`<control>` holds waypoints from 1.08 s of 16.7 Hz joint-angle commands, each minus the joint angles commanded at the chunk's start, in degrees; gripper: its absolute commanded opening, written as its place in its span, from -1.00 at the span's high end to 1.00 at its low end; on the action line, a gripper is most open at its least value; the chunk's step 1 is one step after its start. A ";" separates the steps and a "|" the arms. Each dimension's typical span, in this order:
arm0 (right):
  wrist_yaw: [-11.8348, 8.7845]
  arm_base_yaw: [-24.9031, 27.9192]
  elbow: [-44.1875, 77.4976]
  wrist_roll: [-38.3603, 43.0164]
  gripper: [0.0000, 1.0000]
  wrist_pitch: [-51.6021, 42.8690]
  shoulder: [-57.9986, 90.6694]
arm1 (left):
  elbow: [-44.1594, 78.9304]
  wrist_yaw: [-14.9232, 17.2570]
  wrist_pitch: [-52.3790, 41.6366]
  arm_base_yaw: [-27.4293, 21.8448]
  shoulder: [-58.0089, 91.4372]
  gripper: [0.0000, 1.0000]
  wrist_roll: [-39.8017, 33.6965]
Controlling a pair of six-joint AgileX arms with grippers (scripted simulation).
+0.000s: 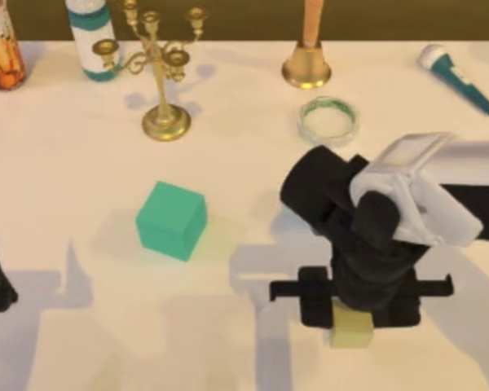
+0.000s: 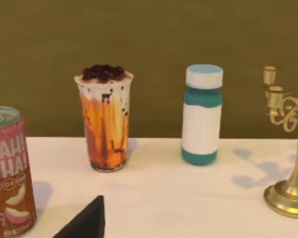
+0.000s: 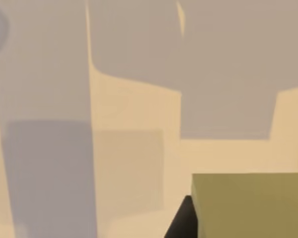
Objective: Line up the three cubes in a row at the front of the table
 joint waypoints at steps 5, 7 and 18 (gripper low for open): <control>0.08 0.20 -3.90 0.29 1.00 6.34 2.89 | 0.00 0.00 0.00 0.00 0.00 -1.00 0.00; 0.08 0.20 -3.90 0.29 1.00 6.34 2.89 | 0.00 0.00 0.00 0.00 0.00 -1.00 0.00; 0.08 0.20 -3.90 0.29 -0.51 6.34 2.89 | 0.00 0.00 0.00 0.00 0.00 -1.00 0.00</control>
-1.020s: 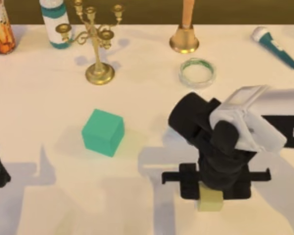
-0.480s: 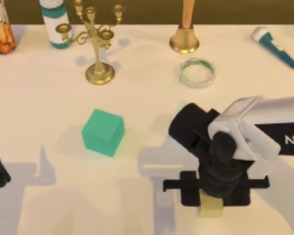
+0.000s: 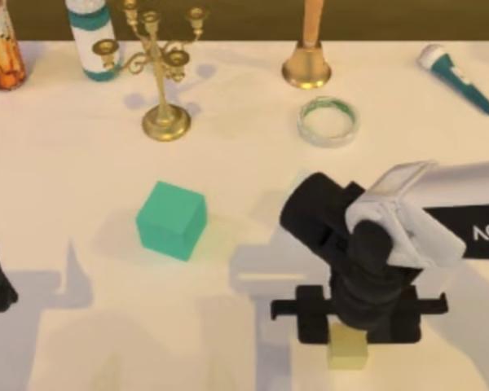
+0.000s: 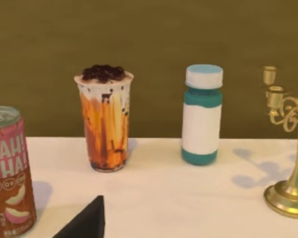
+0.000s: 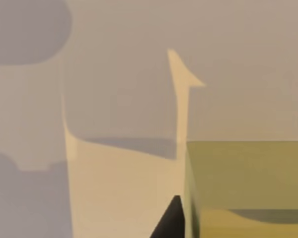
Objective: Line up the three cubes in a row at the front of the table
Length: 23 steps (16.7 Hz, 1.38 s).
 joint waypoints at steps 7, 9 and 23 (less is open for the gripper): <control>0.00 0.00 0.00 0.00 -1.00 0.00 0.00 | 0.00 0.00 0.00 0.00 0.00 -1.00 0.00; 0.00 0.00 0.00 0.00 -1.00 0.00 0.00 | 0.00 0.00 0.00 0.00 0.00 -1.00 0.00; -0.03 0.66 8.49 0.06 -1.00 -15.70 -7.26 | 0.00 0.00 0.00 0.00 0.00 -1.00 0.00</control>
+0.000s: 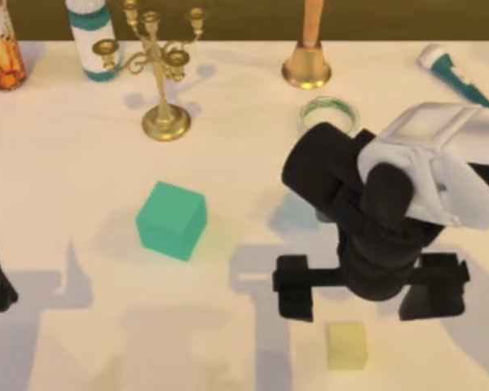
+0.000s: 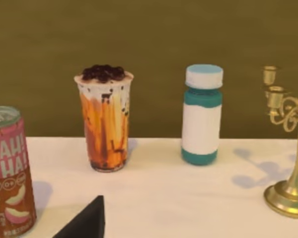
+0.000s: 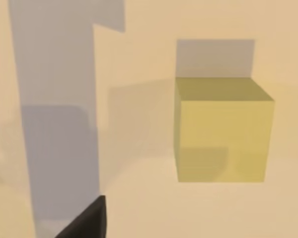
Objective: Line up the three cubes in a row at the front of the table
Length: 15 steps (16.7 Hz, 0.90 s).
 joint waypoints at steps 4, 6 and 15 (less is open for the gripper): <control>0.00 -0.29 0.57 -0.73 -1.00 -0.16 0.79 | 0.00 0.00 0.00 0.00 0.00 -1.00 0.00; 0.02 -0.61 3.55 -3.79 -1.00 -1.33 3.06 | 0.00 0.00 0.00 0.00 0.00 -1.00 0.00; -0.61 -6.86 34.91 -39.88 -1.00 -13.36 25.38 | 0.00 0.00 0.00 0.00 0.00 -1.00 0.00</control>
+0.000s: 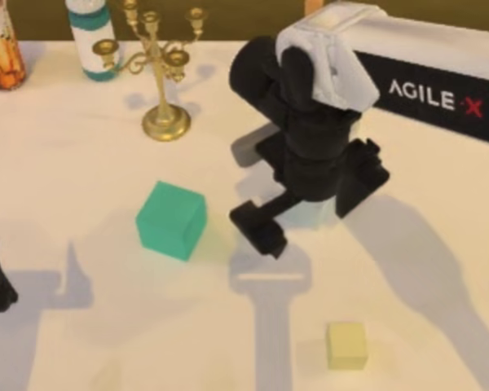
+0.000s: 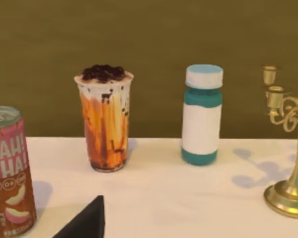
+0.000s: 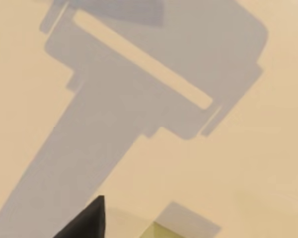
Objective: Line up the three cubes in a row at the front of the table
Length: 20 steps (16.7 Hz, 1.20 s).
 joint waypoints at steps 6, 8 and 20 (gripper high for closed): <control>-0.33 -5.59 20.89 -27.69 -1.00 -7.28 13.74 | 0.00 0.00 0.00 0.00 0.00 -1.00 0.00; -0.30 -7.01 25.72 -32.84 -1.00 -8.40 16.15 | 0.00 0.00 0.00 0.00 0.00 -1.00 0.00; -0.24 -7.93 23.30 -36.00 -1.00 -2.41 18.61 | 0.00 0.00 0.00 0.00 0.00 -1.00 0.00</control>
